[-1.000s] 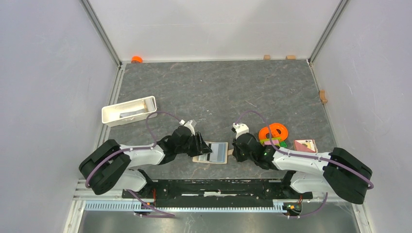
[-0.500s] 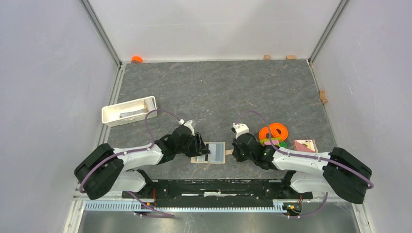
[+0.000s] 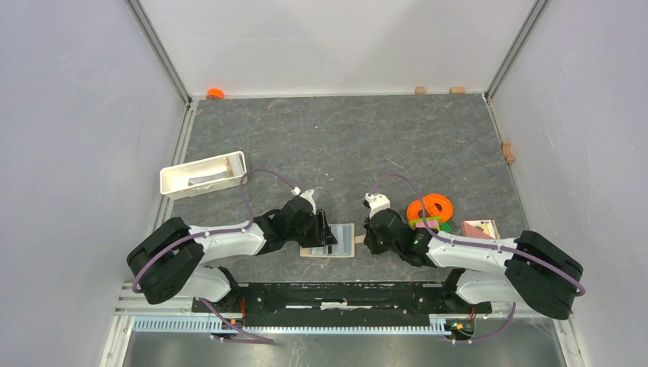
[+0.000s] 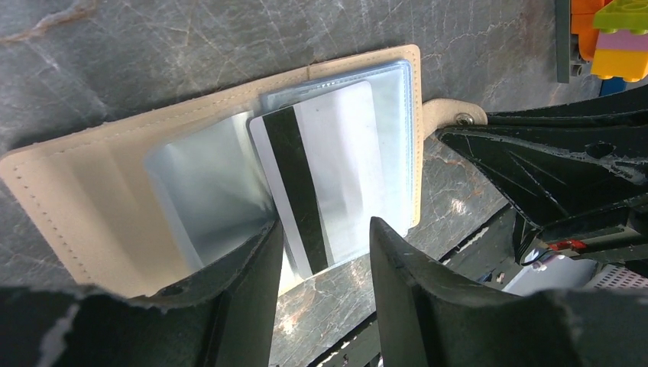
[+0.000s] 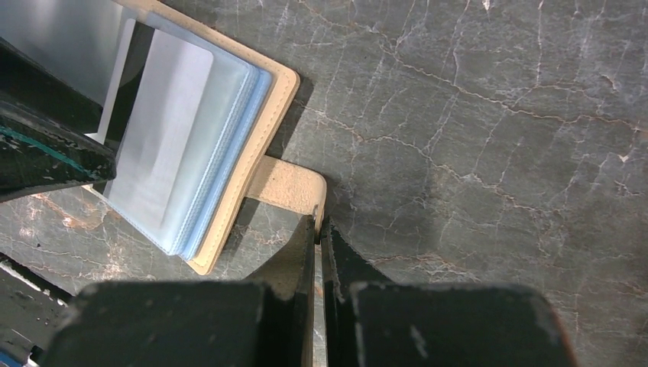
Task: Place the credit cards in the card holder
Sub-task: Insert the credit card into the card holder, then turn over the card slot in the card holder.
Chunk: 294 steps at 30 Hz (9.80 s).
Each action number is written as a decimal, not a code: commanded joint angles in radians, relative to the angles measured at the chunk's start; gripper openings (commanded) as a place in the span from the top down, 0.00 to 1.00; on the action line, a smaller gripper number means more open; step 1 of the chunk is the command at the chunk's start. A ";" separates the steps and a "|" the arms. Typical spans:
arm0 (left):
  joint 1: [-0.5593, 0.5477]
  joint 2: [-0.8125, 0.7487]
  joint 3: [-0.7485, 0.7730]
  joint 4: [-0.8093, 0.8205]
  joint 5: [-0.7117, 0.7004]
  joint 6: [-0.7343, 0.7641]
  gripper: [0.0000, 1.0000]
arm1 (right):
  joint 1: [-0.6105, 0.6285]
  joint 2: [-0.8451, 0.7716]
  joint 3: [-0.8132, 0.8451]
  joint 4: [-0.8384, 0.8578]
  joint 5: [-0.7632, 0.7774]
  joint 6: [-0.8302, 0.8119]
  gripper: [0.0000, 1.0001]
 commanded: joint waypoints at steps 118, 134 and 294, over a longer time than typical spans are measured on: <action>0.018 -0.205 -0.010 -0.368 -0.242 0.033 0.73 | 0.072 0.072 -0.003 0.201 -0.054 0.172 0.69; 0.019 -0.202 -0.013 -0.357 -0.234 0.037 0.80 | 0.072 0.076 -0.021 0.334 -0.151 0.177 0.78; 0.100 -0.158 -0.128 -0.145 -0.135 0.027 0.72 | 0.012 0.165 -0.033 0.773 -0.405 0.185 0.60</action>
